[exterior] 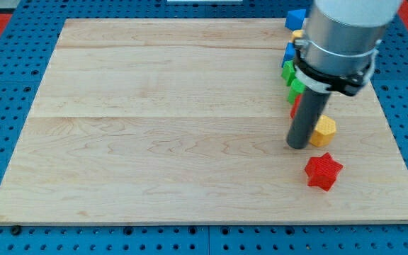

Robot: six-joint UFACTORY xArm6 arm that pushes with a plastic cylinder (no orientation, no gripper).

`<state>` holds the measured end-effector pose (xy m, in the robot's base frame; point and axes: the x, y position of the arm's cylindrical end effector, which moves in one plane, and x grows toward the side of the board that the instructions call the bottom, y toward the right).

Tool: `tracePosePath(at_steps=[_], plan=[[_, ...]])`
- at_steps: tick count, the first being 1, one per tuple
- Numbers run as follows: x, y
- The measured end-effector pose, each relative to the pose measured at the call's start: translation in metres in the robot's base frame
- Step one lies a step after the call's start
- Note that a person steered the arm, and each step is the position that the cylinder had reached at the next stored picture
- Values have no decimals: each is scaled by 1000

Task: Adjust the yellow hexagon and the red blocks in a vertical line

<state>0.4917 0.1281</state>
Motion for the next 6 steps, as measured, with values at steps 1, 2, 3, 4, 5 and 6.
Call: tracePosePath(at_steps=[1, 2, 3, 4, 5, 6], plan=[[-28, -19], [-41, -17], [-42, -6], [-42, 5], [-42, 10], [-32, 13]])
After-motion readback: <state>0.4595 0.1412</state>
